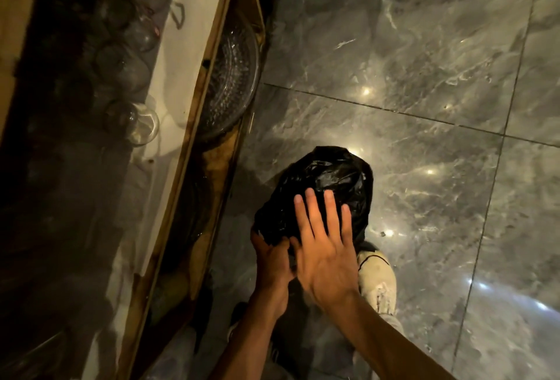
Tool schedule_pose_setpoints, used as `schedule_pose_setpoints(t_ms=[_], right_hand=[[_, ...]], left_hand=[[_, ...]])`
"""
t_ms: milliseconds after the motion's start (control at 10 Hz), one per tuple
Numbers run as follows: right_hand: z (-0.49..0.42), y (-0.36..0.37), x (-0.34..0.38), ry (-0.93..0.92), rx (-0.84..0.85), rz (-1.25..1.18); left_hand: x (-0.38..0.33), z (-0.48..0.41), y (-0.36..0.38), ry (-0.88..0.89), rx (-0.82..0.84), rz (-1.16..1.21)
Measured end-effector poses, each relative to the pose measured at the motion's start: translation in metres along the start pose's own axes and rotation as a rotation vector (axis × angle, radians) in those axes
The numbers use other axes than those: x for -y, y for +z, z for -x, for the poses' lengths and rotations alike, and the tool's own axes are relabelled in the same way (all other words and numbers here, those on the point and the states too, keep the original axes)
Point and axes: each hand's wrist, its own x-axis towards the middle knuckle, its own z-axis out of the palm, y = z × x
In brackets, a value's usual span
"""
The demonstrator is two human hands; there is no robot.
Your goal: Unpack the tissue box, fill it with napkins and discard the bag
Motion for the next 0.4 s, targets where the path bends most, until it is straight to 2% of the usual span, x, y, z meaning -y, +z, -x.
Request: schedule_pose_setpoints(t_ms=[200, 300, 400], right_hand=[[0.001, -0.025, -0.007, -0.025, 0.109, -0.084], [0.023, -0.051, -0.014, -0.091, 0.218, -0.205], [0.043, -0.101, -0.027, -0.060, 0.372, -0.310]], left_hand=[[-0.017, 0.025, -0.005, -0.045, 0.023, -0.035], [-0.017, 0.061, -0.019, -0.050, 0.076, -0.230], [-0.034, 0.110, -0.033, 0.021, 0.050, -0.413]])
